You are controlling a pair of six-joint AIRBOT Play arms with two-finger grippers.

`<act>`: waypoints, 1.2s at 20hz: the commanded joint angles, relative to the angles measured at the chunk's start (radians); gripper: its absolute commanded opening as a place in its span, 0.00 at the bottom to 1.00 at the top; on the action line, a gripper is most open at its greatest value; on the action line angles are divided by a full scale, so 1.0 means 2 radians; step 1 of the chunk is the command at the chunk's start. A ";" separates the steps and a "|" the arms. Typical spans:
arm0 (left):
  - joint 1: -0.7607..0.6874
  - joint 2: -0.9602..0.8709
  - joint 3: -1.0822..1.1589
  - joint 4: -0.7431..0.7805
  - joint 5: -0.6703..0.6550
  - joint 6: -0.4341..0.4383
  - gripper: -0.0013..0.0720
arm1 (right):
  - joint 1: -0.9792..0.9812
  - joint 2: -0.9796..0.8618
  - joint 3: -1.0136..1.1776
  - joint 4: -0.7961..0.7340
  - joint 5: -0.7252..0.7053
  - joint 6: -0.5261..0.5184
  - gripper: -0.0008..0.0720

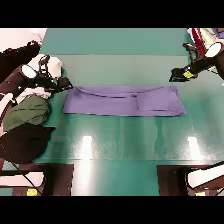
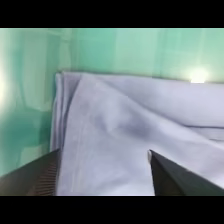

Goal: Fold the shirts.

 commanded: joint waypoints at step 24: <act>-0.151 -0.004 0.080 -0.023 -0.081 -0.003 0.05 | -0.154 -0.039 -0.225 0.242 0.043 -0.119 0.64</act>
